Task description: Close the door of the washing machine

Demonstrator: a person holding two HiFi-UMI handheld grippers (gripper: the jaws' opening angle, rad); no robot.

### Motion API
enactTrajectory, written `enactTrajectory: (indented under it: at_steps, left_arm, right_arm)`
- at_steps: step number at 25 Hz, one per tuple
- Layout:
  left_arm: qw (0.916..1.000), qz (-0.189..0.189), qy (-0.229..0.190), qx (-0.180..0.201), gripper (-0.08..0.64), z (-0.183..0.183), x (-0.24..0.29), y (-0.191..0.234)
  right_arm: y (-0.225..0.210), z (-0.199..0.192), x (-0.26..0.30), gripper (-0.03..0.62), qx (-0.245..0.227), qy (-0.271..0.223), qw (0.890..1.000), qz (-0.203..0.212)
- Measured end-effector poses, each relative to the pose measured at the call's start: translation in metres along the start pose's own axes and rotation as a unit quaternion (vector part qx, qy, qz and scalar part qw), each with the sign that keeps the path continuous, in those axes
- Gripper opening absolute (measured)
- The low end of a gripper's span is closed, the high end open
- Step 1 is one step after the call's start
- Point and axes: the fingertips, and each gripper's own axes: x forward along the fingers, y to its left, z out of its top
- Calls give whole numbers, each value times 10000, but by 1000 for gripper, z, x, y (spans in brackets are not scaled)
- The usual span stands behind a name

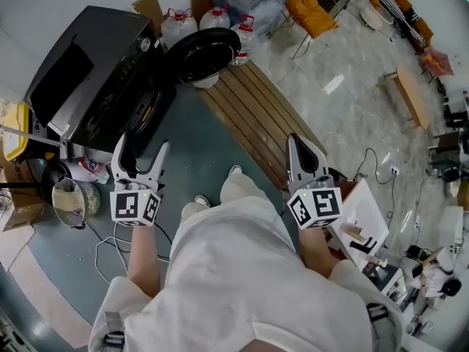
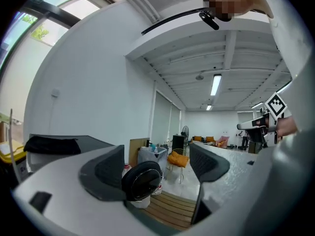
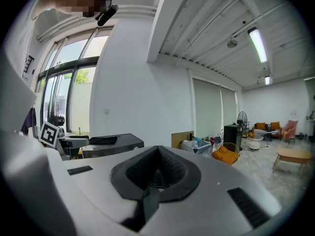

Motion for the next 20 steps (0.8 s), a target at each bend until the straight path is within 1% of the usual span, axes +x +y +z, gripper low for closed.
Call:
enactTrajectory:
  at_steps: [4, 8, 11, 14, 17, 20]
  left_arm:
    - [9999, -32, 112, 18, 394, -3, 31, -6]
    - [9995, 51, 271, 149, 394, -7, 73, -11]
    - [9987, 197, 374, 281, 394, -2, 123, -9]
    - [9977, 363, 458, 345, 394, 7, 176, -8]
    - [9965, 490, 537, 415, 394, 18, 231, -14]
    - [9951, 546, 635, 517, 394, 21, 284, -23]
  right_arm:
    - [-22, -5, 23, -2, 97, 65, 9999, 9]
    - [-52, -7, 73, -2, 226, 54, 9994, 250]
    - [-82, -5, 128, -3, 344, 59, 9983, 472]
    - [-113, 8, 186, -3, 321, -4, 9968, 737]
    - [-147, 21, 238, -2, 295, -9, 9946, 995]
    - [-177, 25, 282, -2, 310, 14, 9920, 1224]
